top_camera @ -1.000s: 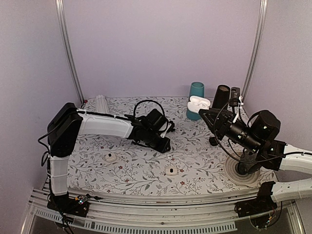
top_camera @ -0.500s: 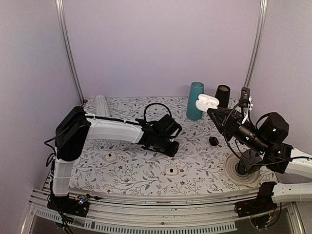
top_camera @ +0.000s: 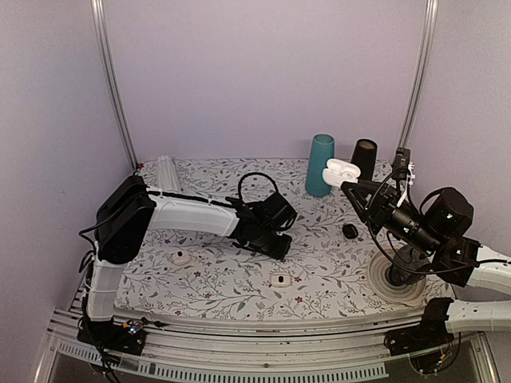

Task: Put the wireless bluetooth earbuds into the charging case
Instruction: Pick up the left earbud from the center of the board.

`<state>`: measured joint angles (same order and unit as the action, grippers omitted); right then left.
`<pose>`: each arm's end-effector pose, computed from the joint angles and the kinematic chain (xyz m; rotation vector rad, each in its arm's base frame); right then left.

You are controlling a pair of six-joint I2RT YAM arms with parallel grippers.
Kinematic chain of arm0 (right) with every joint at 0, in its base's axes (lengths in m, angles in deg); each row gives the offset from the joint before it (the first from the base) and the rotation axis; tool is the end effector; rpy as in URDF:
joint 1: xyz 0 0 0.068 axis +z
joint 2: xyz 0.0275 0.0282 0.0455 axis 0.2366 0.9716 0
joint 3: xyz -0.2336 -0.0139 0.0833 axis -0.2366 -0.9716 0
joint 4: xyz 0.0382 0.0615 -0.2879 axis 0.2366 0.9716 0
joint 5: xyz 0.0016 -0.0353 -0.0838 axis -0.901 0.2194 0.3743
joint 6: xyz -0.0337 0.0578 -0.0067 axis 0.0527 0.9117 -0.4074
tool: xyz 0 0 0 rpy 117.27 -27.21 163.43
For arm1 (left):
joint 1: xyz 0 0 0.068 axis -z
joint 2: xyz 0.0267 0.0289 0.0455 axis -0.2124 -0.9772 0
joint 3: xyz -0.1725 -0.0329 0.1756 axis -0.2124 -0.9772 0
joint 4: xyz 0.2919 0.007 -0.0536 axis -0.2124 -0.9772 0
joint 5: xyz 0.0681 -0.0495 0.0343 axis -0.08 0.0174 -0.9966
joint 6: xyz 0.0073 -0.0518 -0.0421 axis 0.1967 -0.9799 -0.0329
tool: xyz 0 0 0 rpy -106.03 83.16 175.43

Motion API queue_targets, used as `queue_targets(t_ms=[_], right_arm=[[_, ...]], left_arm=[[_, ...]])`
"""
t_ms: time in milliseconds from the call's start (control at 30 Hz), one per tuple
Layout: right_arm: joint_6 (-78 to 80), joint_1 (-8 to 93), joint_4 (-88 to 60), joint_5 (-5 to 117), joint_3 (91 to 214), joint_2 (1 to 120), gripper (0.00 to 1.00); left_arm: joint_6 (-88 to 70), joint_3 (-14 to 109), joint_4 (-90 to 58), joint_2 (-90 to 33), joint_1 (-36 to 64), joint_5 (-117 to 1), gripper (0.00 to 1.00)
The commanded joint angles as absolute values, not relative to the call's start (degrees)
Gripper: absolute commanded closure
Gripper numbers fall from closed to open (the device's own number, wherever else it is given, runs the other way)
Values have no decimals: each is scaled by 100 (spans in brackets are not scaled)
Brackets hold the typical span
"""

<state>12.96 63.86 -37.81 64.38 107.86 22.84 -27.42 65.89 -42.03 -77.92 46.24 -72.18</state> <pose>0.1671 0.1997 0.2986 -0.3867 1.4028 0.9922 0.2608 -0.4151 0.0879 0.6224 2.5758 -0.4181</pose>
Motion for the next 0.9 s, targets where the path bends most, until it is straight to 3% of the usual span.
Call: queue_targets(t_ms=[0,867], right_arm=[[1274,6344,-3790,6503,10739,2211,93],[1313,6334,-3725,6539,10779,2207,93]], left_arm=[[-2814,6530,-4314,-7781,4699,-7304,81],[-2944,5805,-4114,-7287,4720,-7251,81]])
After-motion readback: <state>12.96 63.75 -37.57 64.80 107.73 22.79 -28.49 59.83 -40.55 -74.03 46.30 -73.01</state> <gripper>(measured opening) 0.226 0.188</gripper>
